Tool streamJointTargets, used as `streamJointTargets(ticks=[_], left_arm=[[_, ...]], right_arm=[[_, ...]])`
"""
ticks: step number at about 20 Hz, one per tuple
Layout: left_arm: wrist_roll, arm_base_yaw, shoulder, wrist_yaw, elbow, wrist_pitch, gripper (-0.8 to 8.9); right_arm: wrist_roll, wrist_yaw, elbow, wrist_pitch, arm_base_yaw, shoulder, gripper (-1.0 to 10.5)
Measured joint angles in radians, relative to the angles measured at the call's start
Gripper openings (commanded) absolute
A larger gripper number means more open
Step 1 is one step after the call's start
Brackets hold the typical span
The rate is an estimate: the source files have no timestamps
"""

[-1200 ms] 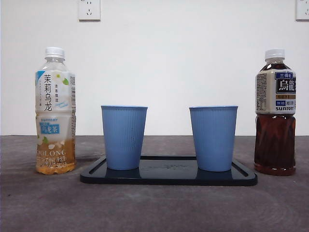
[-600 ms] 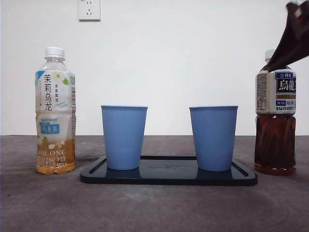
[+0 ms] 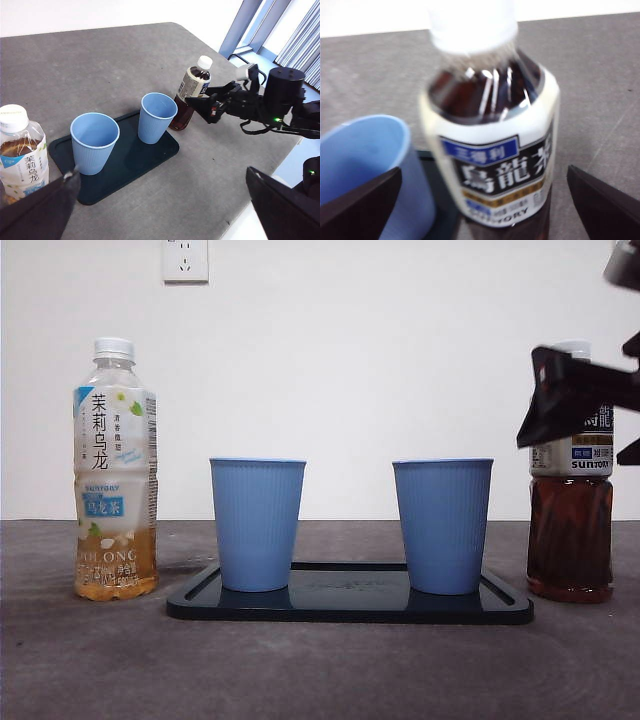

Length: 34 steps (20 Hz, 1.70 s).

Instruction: Pour the drink into the cup

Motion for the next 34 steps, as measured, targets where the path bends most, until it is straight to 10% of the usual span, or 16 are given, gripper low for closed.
streamJointTargets(ticks=[8,21,34], left_arm=[[0.0,0.0,0.0,0.0,0.0,0.0,5.26],[0.0,0.0,0.0,0.0,0.0,0.0,5.26],[0.0,0.0,0.0,0.0,0.0,0.0,5.27]], right_arm=[[-0.004,0.024,0.0,0.217,-0.014,0.2,5.3],[-0.057,-0.04,-0.003,0.28,-0.047,0.265,2.1],[-0.295,-0.004,0.454,-0.803,0.031,-0.02,2.0]])
